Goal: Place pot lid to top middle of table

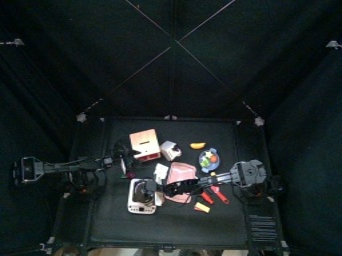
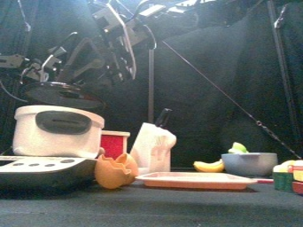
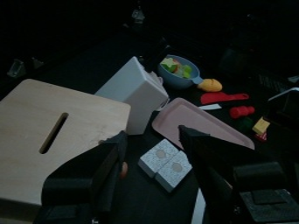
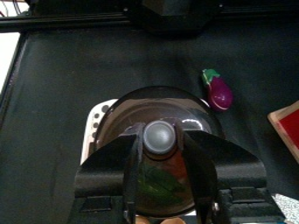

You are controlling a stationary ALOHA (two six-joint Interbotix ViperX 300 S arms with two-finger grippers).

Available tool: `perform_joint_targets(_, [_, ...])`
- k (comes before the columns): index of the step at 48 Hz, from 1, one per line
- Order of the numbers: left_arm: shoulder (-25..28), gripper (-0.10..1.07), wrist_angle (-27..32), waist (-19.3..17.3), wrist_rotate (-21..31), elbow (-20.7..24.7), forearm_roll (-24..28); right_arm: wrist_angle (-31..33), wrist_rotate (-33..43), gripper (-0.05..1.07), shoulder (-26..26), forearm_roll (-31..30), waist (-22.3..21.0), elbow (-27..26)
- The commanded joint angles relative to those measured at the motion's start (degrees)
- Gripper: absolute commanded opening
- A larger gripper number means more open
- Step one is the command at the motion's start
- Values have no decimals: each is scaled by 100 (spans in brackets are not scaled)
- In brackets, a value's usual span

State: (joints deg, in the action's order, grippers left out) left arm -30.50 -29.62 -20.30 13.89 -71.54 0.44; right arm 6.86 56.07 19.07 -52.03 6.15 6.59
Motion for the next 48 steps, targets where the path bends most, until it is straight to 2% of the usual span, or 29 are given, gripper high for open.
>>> perform_joint_targets(1, [0, 87, -44, 9, 0, 70, 0, -26, 0, 60, -387, 18, -9, -149])
perform_joint_targets(10, [0, 87, -44, 70, 0, 62, 9, 0, 0, 60, -703, 18, -9, 44])
perform_joint_targets(30, [0, 87, -44, 70, -9, 62, 18, 9, 18, 60, -2013, 9, -237, 1195])
perform_joint_targets(48, [-53, 87, -44, 53, -9, 62, 9, 9, 9, 60, -3190, -88, -817, 2232])
